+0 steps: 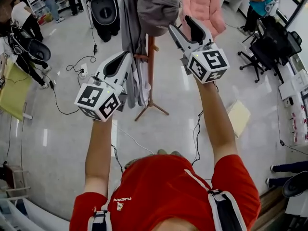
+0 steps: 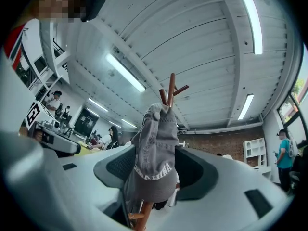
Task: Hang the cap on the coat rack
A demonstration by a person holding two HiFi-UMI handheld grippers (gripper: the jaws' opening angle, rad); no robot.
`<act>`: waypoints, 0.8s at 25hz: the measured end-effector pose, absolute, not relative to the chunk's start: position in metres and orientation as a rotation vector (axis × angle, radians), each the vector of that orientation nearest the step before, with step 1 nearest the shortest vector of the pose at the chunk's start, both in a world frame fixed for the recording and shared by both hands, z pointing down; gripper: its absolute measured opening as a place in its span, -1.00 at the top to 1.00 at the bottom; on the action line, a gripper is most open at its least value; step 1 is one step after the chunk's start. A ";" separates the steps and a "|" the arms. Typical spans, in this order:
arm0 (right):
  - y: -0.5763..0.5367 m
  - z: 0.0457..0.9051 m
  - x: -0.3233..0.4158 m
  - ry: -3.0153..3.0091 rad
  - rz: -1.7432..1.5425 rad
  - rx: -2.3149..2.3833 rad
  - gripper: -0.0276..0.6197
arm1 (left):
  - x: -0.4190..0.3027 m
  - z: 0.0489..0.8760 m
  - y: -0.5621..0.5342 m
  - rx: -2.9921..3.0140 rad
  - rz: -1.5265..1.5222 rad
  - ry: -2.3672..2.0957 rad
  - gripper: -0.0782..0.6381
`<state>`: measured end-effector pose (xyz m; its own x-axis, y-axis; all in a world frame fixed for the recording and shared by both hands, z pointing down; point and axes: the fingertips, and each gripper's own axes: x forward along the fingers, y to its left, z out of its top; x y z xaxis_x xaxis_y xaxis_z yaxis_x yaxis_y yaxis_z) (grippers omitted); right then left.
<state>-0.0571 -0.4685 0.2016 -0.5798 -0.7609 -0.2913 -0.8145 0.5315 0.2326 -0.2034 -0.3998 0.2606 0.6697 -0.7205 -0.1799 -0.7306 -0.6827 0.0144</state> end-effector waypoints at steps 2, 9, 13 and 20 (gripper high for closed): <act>-0.457 0.203 -0.055 2.611 0.523 -1.332 0.13 | -0.201 0.258 -0.400 -2.805 0.271 1.225 0.76; -0.397 0.211 -0.072 2.633 0.502 -1.207 0.18 | -0.198 0.251 -0.389 -2.758 0.292 1.228 0.76; -0.364 0.230 -0.078 2.673 0.487 -1.159 0.58 | -0.187 0.252 -0.374 -2.749 0.300 1.237 0.76; -0.326 0.273 -0.091 2.680 0.389 -1.106 0.81 | -0.186 0.270 -0.349 -2.775 0.337 1.263 0.76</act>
<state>-0.0915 -0.3264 0.2729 -0.6940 -0.6564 -0.2957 -0.7134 0.6823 0.1598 -0.1860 -0.3489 0.2703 0.6371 -0.7360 -0.2290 -0.7523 -0.6585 0.0236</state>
